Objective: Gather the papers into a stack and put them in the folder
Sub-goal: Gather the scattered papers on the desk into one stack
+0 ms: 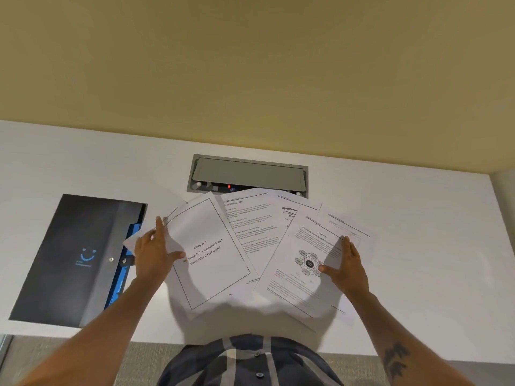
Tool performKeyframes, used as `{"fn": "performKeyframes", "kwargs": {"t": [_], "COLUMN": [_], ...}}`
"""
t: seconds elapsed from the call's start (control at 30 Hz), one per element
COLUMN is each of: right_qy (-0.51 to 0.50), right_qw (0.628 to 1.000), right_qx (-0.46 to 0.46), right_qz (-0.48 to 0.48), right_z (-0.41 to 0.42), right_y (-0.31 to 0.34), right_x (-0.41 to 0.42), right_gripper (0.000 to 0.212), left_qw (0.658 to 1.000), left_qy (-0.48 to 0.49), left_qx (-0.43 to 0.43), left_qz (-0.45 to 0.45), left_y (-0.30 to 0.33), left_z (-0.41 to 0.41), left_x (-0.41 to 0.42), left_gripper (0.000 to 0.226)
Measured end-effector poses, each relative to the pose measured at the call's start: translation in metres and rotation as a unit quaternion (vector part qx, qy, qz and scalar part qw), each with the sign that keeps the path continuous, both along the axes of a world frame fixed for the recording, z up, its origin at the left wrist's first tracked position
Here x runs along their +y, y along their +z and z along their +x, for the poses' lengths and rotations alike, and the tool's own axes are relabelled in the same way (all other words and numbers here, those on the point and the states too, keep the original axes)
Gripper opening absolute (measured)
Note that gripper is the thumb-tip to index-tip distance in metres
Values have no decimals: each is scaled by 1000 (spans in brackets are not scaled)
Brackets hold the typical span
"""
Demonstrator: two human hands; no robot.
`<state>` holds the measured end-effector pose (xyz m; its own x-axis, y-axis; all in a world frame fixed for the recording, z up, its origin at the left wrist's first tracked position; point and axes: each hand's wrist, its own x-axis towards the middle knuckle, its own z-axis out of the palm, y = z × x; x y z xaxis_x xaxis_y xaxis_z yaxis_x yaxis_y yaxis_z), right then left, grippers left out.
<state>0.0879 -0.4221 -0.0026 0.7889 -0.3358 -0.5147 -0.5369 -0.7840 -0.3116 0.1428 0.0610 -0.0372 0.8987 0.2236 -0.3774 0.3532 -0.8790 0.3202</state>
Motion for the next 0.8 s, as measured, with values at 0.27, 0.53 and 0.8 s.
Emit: {"fn": "performKeyframes", "kwargs": {"t": [0.27, 0.53, 0.8], "right_qy": [36, 63, 87], "right_qw": [999, 995, 989], "right_qx": [6, 35, 71], "right_qz": [-14, -70, -97], "right_z": [-2, 2, 18], "right_y": [0, 0, 5], "right_x": [6, 8, 5], "right_gripper": [106, 127, 147], "left_qw": [998, 983, 979], "left_qy": [-19, -112, -112], "left_qx": [-65, 2, 51], "left_qz": [17, 147, 160], "left_y": [1, 10, 24], "left_z": [-1, 19, 33], "left_x": [1, 4, 1], "left_gripper": [112, 80, 88]}}
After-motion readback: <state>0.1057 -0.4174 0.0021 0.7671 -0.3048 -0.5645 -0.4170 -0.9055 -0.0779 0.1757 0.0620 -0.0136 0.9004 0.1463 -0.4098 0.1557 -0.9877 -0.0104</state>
